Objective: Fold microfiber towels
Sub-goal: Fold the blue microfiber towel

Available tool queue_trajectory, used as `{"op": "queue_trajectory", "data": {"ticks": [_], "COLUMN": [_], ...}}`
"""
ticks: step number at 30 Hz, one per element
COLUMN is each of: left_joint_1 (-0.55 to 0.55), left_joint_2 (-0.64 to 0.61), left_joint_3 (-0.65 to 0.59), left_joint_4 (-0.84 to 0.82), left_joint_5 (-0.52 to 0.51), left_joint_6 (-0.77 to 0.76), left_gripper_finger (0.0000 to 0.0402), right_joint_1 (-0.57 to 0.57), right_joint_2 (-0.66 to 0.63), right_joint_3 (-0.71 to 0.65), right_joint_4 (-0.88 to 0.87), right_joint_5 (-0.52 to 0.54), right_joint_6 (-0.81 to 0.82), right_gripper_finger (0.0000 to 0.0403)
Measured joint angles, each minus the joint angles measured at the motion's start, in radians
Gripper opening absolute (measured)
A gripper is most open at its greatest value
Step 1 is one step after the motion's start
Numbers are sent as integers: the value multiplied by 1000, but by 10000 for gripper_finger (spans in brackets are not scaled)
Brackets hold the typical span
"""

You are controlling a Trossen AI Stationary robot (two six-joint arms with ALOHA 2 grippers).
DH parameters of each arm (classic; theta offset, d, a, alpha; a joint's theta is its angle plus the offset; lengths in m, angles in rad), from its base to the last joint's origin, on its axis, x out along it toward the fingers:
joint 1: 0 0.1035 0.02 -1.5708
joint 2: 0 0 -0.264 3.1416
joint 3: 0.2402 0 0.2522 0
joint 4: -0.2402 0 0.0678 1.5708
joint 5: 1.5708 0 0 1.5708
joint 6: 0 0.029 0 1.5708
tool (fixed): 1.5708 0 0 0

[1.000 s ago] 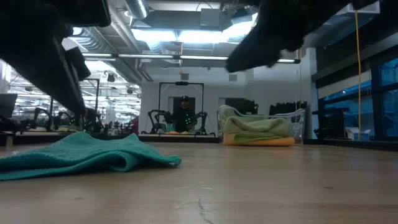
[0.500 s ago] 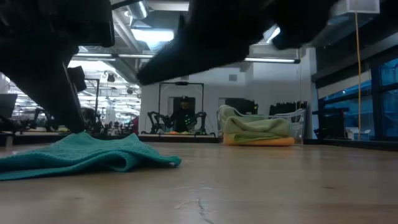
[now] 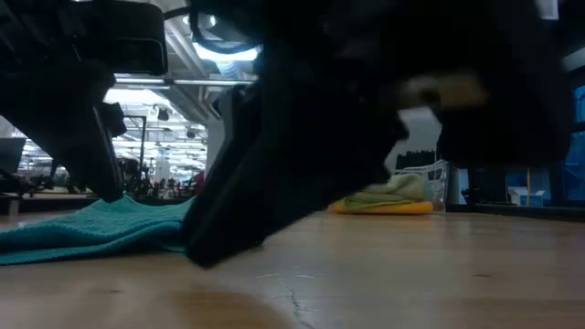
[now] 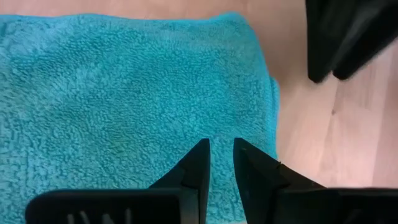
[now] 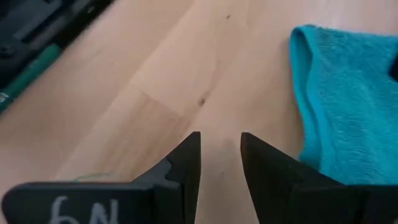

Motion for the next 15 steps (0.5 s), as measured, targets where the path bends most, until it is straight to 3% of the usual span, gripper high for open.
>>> {"op": "queue_trajectory", "data": {"ticks": [8,15], "left_joint_1": [12,-12], "left_joint_2": [-1,-16], "left_joint_3": [0,1], "left_joint_4": [0,0], "left_joint_5": [1,11], "left_joint_6": [0,-1], "left_gripper_finger": [64,64], "right_joint_1": [-58,-112], "right_joint_2": [20,20], "right_joint_3": [7,7], "right_joint_4": [8,17], "right_joint_5": [136,236], "right_joint_6": [9,130], "right_gripper_finger": [117,117]}}
